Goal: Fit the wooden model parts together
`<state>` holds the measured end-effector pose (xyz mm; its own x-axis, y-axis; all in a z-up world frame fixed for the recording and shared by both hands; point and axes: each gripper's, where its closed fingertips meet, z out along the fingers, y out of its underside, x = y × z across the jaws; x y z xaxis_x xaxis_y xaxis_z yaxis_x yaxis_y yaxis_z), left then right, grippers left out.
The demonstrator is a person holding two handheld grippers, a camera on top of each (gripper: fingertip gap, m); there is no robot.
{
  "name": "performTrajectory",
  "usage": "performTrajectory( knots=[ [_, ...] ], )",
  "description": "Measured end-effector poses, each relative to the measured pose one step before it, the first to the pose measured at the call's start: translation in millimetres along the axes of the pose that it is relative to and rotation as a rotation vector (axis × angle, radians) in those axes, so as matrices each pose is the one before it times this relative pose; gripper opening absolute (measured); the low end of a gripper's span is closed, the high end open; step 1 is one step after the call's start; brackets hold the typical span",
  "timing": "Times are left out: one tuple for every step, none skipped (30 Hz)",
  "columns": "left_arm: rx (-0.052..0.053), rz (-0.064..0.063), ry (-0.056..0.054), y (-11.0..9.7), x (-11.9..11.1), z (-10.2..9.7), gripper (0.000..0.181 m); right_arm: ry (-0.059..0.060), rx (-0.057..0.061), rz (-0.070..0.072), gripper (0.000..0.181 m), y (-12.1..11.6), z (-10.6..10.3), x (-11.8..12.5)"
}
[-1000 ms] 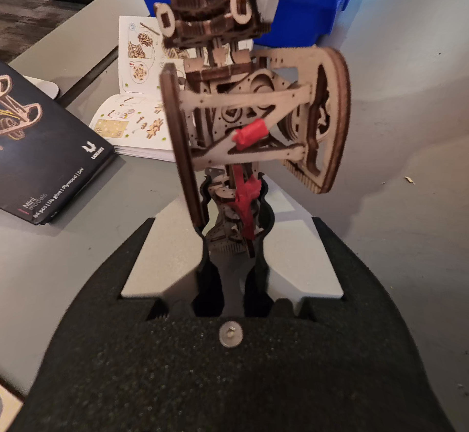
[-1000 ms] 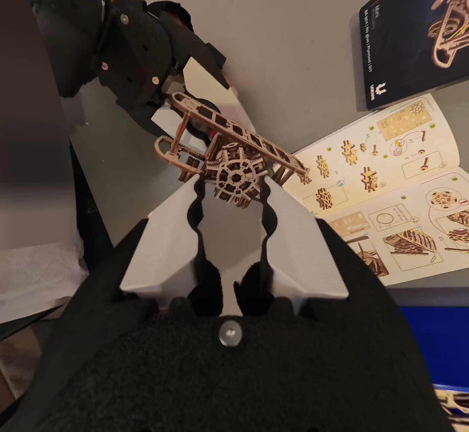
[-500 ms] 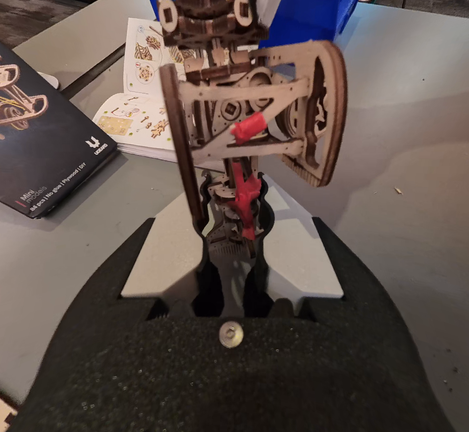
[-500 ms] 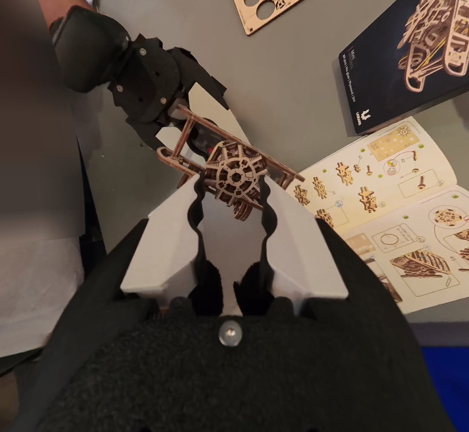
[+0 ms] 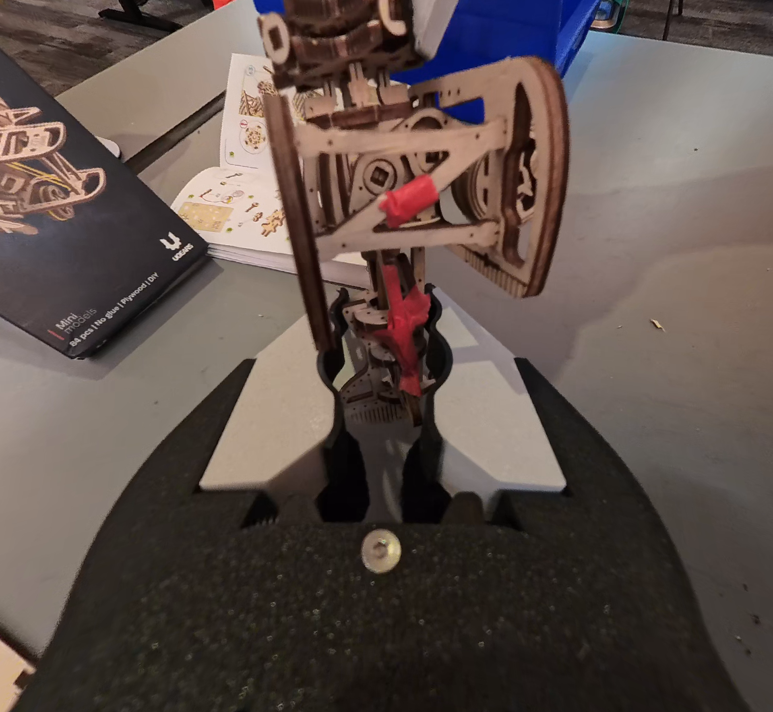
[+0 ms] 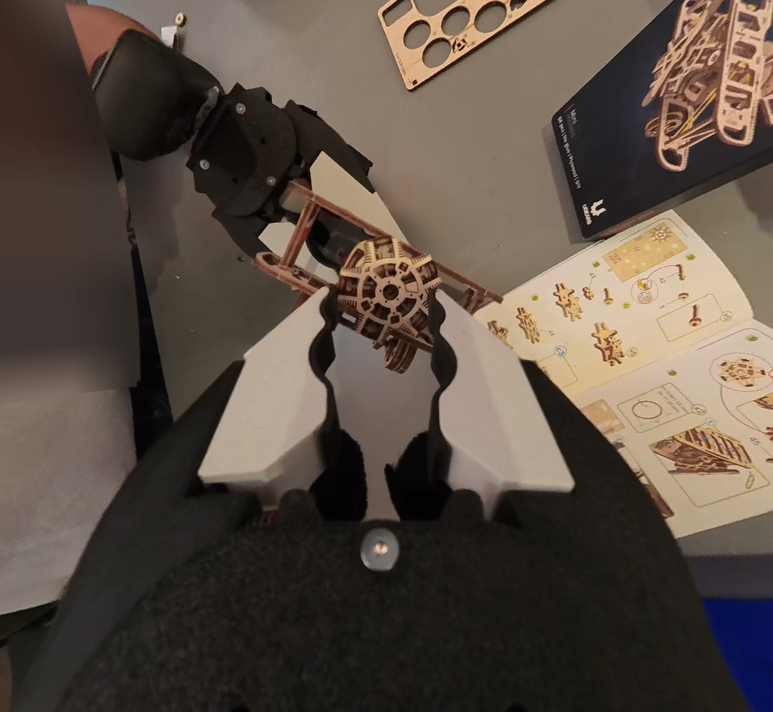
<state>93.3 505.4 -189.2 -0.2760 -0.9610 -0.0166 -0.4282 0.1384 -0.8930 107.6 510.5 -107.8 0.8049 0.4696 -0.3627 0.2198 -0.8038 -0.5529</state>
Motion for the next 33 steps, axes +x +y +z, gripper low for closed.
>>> performTrajectory(
  knots=[
    [0.0023, -0.0070, 0.0015, -0.32, -0.56, -0.24, 0.033, 0.0092, 0.0102, -0.0050, 0.042, -0.91, 0.09, 0.45],
    [0.0048, -0.0054, -0.0014, -0.63, -0.77, -0.41, 0.033, 0.0106, 0.0124, -0.0073, 0.042, -1.27, -0.08, 0.37],
    [0.0044, -0.0024, -0.0010, -0.59, -0.42, -0.40, 0.033, 0.0080, 0.0091, -0.0079, 0.042, -1.11, -0.22, -0.30],
    [0.0026, 0.0004, -0.0020, -0.28, -0.21, -0.21, 0.033, 0.0063, 0.0051, -0.0085, 0.042, -0.64, -0.05, -0.77],
    [0.0029, 0.0020, -0.0030, -0.32, -0.14, -0.20, 0.033, 0.0085, 0.0065, -0.0127, 0.042, -1.03, -0.15, -0.73],
    [0.0010, 0.0019, -0.0004, -0.18, 0.15, -0.08, 0.033, 0.0057, 0.0012, -0.0146, 0.042, -0.49, -0.10, -1.38],
    [0.0022, 0.0017, -0.0015, -0.25, -0.02, -0.19, 0.033, 0.0085, -0.0047, -0.0135, 0.043, -0.10, 0.15, -0.62],
    [0.0035, 0.0021, -0.0020, -0.46, 0.02, -0.29, 0.033, 0.0100, -0.0075, -0.0134, 0.043, 0.37, 0.25, -0.13],
    [0.0001, 0.0020, -0.0004, 0.00, 0.11, -0.01, 0.033, 0.0062, -0.0097, -0.0103, 0.044, 0.55, 0.41, -0.51],
    [-0.0006, 0.0016, -0.0010, 0.13, 0.04, 0.07, 0.033, 0.0036, -0.0046, -0.0084, 0.045, -0.27, 0.09, -0.77],
    [0.0008, 0.0011, -0.0009, -0.10, 0.01, 0.01, 0.033, 0.0022, -0.0011, -0.0075, 0.045, -0.49, -0.17, -0.57],
    [0.0003, 0.0005, -0.0011, -0.10, -0.06, -0.09, 0.033, 0.0015, -0.0047, -0.0036, 0.045, 0.03, 0.01, -0.32],
    [0.0002, 0.0006, -0.0015, 0.00, -0.13, -0.05, 0.033, 0.0022, -0.0013, -0.0018, 0.045, -0.25, -0.16, 0.06],
    [-0.0004, 0.0009, -0.0007, 0.05, -0.06, -0.01, 0.033, 0.0023, -0.0010, 0.0014, 0.044, -0.02, -0.23, 0.31],
    [0.0003, 0.0011, -0.0017, -0.03, -0.09, -0.02, 0.033, -0.0018, -0.0030, 0.0060, 0.044, 0.00, -0.18, -0.14],
    [0.0014, 0.0021, -0.0020, -0.07, -0.03, -0.19, 0.033, -0.0053, 0.0007, 0.0096, 0.044, -0.40, -0.29, -0.41],
    [0.0003, 0.0031, -0.0021, -0.14, 0.12, -0.06, 0.033, -0.0086, 0.0023, 0.0127, 0.043, -0.56, -0.15, -0.61],
    [0.0008, 0.0027, -0.0024, -0.09, -0.08, -0.03, 0.033, -0.0083, -0.0004, 0.0126, 0.043, -0.36, -0.34, -0.63],
    [0.0005, 0.0007, 0.0000, -0.01, 0.09, -0.12, 0.033, -0.0057, 0.0009, 0.0098, 0.043, -0.51, -0.32, -0.37],
    [-0.0010, -0.0011, 0.0006, 0.08, 0.02, 0.08, 0.033, -0.0065, 0.0035, 0.0104, 0.043, -0.79, -0.30, -0.65],
    [0.0006, -0.0012, -0.0005, -0.01, -0.24, -0.11, 0.033, -0.0036, 0.0063, 0.0091, 0.043, -1.38, -0.51, -0.11],
    [0.0007, -0.0006, 0.0002, -0.08, -0.03, 0.03, 0.033, -0.0066, 0.0033, 0.0099, 0.044, -1.05, -0.21, -0.75],
    [0.0006, 0.0004, -0.0003, -0.09, -0.03, -0.18, 0.033, -0.0058, 0.0001, 0.0078, 0.045, -0.78, 0.00, -0.91],
    [0.0009, 0.0007, -0.0010, -0.07, -0.04, -0.09, 0.033, 0.0009, -0.0023, 0.0042, 0.046, -0.40, 0.12, -0.15],
    [0.0018, 0.0007, -0.0010, -0.24, -0.01, -0.16, 0.033, 0.0008, -0.0036, -0.0042, 0.048, -0.29, 0.06, -0.76],
    [0.0015, 0.0005, 0.0002, -0.17, 0.06, -0.20, 0.033, 0.0046, -0.0090, -0.0131, 0.048, 0.39, -0.47, -0.41],
    [0.0007, -0.0001, -0.0005, -0.06, -0.04, -0.04, 0.033, 0.0167, -0.0142, -0.0196, 0.049, 0.95, -1.11, 1.54],
    [0.0021, -0.0002, -0.0009, -0.31, -0.10, -0.31, 0.033, 0.0144, -0.0119, -0.0256, 0.054, 0.28, -2.04, 1.23],
    [0.0009, 0.0001, 0.0010, -0.07, 0.06, -0.05, 0.033, 0.0070, -0.0070, -0.0236, 0.057, -0.33, -2.90, 0.34],
    [-0.0008, 0.0009, 0.0002, 0.09, 0.15, -0.02, 0.033, 0.0027, -0.0123, -0.0197, 0.057, 0.36, -2.67, 0.39],
    [-0.0005, 0.0022, -0.0005, 0.10, 0.17, 0.10, 0.033, -0.0017, -0.0286, -0.0216, 0.059, 2.24, -1.81, -0.15],
    [-0.0004, 0.0033, 0.0000, 0.10, 0.37, 0.06, 0.033, -0.0070, -0.0333, -0.0316, 0.063, 2.62, -0.65, -1.24],
    [0.0000, 0.0041, -0.0011, -0.06, 0.27, 0.06, 0.033, 0.0143, -0.0363, -0.0442, 0.064, 2.19, -0.28, 1.54]
  ],
)
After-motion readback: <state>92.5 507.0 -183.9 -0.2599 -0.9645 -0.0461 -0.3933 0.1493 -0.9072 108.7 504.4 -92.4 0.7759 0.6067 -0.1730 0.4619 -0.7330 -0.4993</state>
